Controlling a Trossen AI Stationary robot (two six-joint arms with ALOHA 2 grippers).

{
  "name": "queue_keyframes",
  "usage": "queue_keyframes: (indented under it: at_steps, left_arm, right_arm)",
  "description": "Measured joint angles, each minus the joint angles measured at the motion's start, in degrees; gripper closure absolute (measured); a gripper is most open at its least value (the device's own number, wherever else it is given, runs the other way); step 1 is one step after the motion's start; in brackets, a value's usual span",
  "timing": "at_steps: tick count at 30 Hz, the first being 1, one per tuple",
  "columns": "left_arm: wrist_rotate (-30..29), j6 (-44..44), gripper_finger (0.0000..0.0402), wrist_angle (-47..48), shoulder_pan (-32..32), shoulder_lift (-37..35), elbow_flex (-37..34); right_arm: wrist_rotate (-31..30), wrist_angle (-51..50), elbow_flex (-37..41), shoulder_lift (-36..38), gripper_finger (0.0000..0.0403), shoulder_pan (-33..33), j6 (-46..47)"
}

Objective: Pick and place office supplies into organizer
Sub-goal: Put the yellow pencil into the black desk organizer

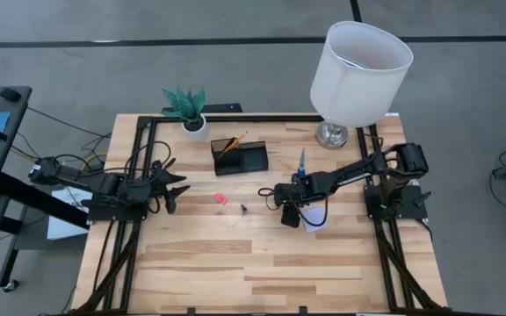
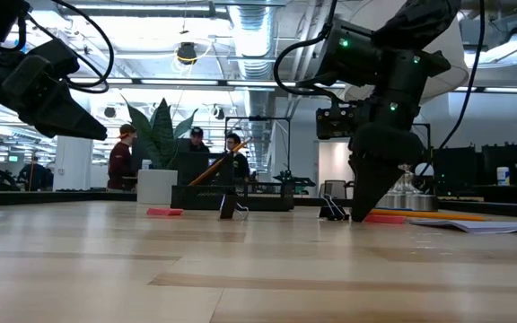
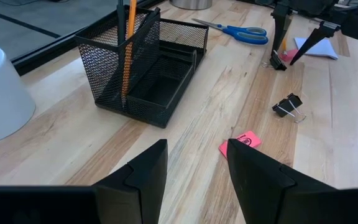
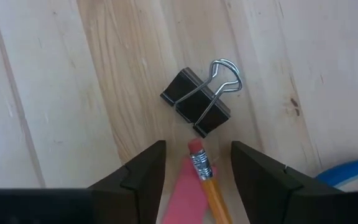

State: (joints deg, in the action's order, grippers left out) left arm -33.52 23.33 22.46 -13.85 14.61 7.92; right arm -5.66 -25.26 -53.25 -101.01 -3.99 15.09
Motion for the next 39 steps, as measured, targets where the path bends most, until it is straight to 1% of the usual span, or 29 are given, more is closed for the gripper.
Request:
queue_keyframes:
  at_steps: [4, 7, 18, 22, 25, 36, 39]
  left_arm:
    - [0.0, 0.0, 0.0242, 0.0, 0.0, 0.0, 0.0]
    - [0.0, 0.0, 0.0242, 0.0, 0.0, 0.0, 0.0]
    - [0.0, 0.0, 0.0242, 0.0, 0.0, 0.0, 0.0]
    - [0.0, 0.0, 0.0242, 0.0, 0.0, 0.0, 0.0]
    - [0.0, 0.0, 0.0242, 0.0, 0.0, 0.0, 0.0]
    - [0.0, 0.0, 0.0242, 0.0, 0.0, 0.0, 0.0]
    - [0.0, 0.0, 0.0242, 0.0, 0.0, 0.0, 0.0]
  right_arm:
    - [0.0, 0.0, 0.0, 0.0, 0.0245, 0.0, 0.0]
    - [0.0, 0.0, 0.0, 0.0, 0.0265, 0.0, 0.0]
    - [-0.3, 0.0, 0.1, 0.0, 0.0350, 0.0, -0.1]
    - [0.1, 0.1, 0.0, -0.3, 0.0387, 0.2, -0.1]
    - [1.4, 0.1, 0.0, -0.3, 0.0388, 0.8, -0.1]
    - [1.4, 0.2, -0.1, -0.4, 0.0393, 0.8, -0.5]
    - [1.3, -1.7, -1.4, -0.7, 0.0393, 0.8, -0.5]
